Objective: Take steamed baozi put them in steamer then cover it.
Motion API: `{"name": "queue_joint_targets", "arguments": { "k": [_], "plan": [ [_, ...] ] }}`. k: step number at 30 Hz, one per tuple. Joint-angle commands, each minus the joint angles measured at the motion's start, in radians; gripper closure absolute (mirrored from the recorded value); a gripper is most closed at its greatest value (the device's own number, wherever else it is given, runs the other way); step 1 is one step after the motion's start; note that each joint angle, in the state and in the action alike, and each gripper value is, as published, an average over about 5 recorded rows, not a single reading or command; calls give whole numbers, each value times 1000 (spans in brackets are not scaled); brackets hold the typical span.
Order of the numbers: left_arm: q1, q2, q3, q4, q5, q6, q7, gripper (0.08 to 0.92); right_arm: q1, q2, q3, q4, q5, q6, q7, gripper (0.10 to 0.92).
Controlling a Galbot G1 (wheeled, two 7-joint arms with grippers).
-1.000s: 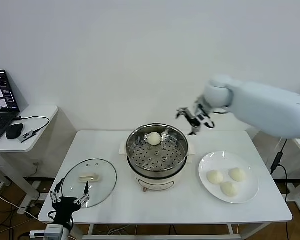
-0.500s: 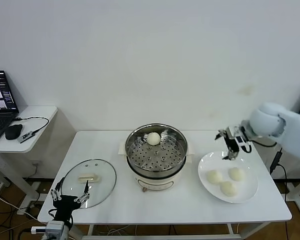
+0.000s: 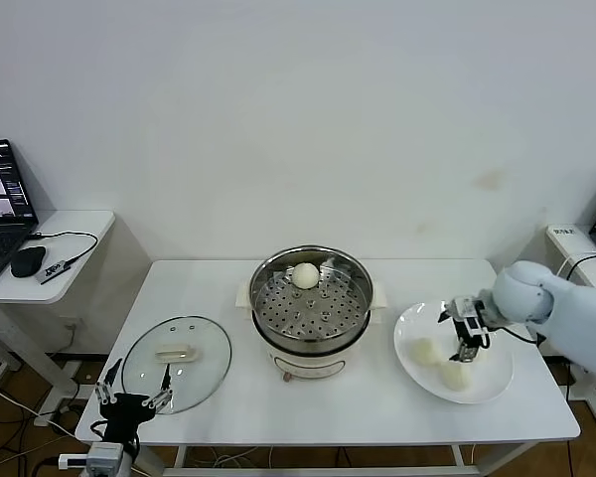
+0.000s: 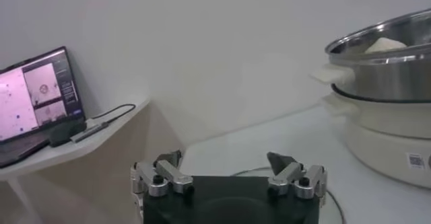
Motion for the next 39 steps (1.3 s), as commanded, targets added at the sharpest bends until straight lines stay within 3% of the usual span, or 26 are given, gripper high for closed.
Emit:
{"name": "queue_joint_targets", "arguments": {
  "k": [1,18,21,29,39],
  "plan": [
    [1,0,-2,5,1,1,0,177,-154,98,101,-132,-69,-7,6,203],
    [-2,-3,-1,13,6,0,0,177,-167,187,121,-209,-79,-1,19,208],
    [-2,-5,0,13,7,0,0,177,-165,189,123,-215,-81,-3,18,233],
    [-1,-5,-2,9,7,0,0,177,-146,193,117,-222,-79,-6,-6,395],
    [1,-3,-3,0,7,1,1,177,22,140,58,-179,2,-20,-55,404]
  ]
}}
